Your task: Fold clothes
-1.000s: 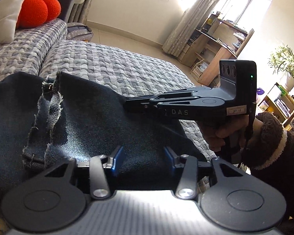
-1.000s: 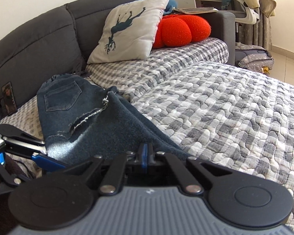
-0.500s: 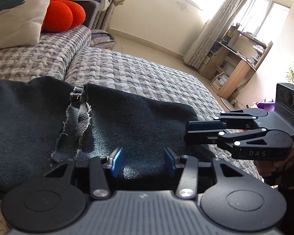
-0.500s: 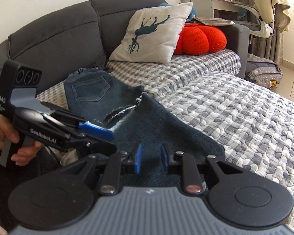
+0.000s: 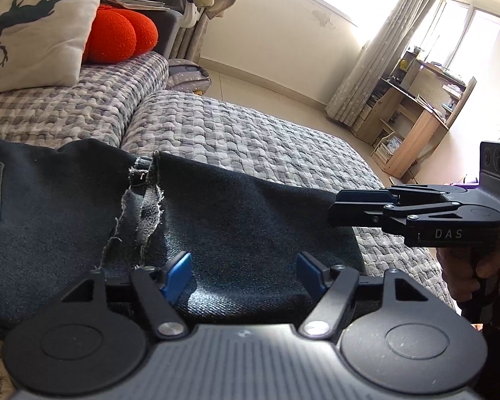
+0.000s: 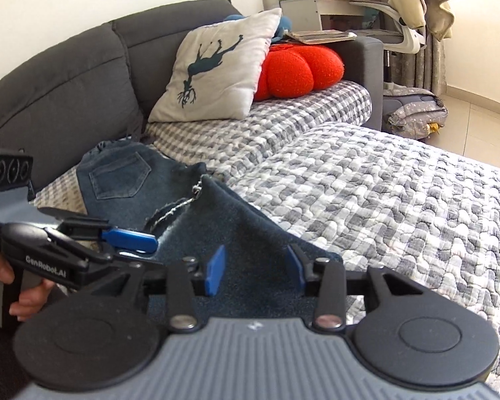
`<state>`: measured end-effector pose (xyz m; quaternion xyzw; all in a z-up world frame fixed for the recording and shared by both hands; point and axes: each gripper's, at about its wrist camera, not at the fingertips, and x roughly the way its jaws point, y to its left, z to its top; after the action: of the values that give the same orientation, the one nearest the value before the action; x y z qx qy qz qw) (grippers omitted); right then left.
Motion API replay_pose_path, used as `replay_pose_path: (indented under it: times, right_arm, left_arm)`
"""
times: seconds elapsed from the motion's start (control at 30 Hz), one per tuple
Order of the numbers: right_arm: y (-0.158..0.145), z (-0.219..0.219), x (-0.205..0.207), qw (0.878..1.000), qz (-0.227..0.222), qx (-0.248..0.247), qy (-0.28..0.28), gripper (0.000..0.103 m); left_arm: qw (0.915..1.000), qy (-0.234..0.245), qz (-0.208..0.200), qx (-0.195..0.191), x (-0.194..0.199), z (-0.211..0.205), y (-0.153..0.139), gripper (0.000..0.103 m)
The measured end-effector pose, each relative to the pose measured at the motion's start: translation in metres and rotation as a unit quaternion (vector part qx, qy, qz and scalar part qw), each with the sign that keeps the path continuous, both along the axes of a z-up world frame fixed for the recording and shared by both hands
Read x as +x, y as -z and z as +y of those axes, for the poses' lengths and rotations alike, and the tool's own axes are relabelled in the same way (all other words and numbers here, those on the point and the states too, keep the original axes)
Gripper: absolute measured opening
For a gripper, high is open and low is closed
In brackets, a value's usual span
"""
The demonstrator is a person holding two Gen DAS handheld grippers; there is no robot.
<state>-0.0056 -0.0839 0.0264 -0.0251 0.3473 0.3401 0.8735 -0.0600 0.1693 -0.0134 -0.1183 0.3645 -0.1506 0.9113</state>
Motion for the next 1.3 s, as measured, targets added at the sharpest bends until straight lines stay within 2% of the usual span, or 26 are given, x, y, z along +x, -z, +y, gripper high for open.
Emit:
replay_pose_path:
  times: [0.1, 0.2, 0.3, 0.43, 0.6, 0.7, 0.8, 1.0, 1.17, 1.27, 1.3]
  right_arm:
    - [0.000, 0.005, 0.006, 1.000, 0.006, 0.001, 0.014, 0.059]
    - [-0.002, 0.013, 0.007, 1.000, 0.007, -0.001, 0.019, 0.067]
    - [-0.006, 0.025, 0.002, 1.000, -0.001, -0.010, 0.011, 0.074]
    - [-0.010, 0.036, -0.008, 1.000, -0.021, -0.021, 0.004, 0.082]
    - [-0.008, 0.039, -0.010, 0.999, -0.030, -0.030, 0.014, 0.084]
    - [-0.005, 0.040, -0.007, 0.999, -0.026, -0.028, 0.023, 0.084]
    - [0.001, 0.044, -0.006, 0.999, -0.021, -0.031, 0.022, 0.084]
    - [0.008, 0.051, -0.007, 0.998, -0.027, -0.045, 0.017, 0.084]
    - [0.007, 0.052, -0.005, 0.999, -0.027, -0.040, 0.014, 0.087]
    - [0.007, 0.052, -0.006, 0.999, -0.028, -0.041, 0.012, 0.087]
    - [0.008, 0.051, -0.006, 0.999, -0.027, -0.042, 0.013, 0.088]
  left_arm:
    - [0.9997, -0.022, 0.002, -0.005, 0.000, 0.008, 0.000, 0.077]
    - [0.9983, -0.055, -0.001, -0.017, -0.002, 0.020, -0.001, 0.080]
    - [0.9948, -0.098, 0.005, -0.025, 0.000, 0.033, -0.001, 0.080]
    - [0.9901, -0.132, 0.020, -0.043, 0.002, 0.048, 0.001, 0.080]
    - [0.9868, -0.146, 0.020, -0.067, -0.002, 0.061, -0.002, 0.080]
    - [0.9798, -0.176, 0.019, -0.093, -0.006, 0.075, -0.004, 0.080]
    - [0.9683, -0.219, 0.016, -0.119, -0.013, 0.095, -0.009, 0.080]
    - [0.9412, -0.327, 0.008, -0.083, -0.023, 0.148, -0.022, 0.080]
    - [0.8920, -0.451, -0.009, -0.019, -0.042, 0.201, -0.025, 0.079]
    - [0.8770, -0.480, 0.015, -0.011, -0.044, 0.223, -0.016, 0.079]
    - [0.8743, -0.485, 0.019, -0.013, -0.044, 0.228, -0.013, 0.079]
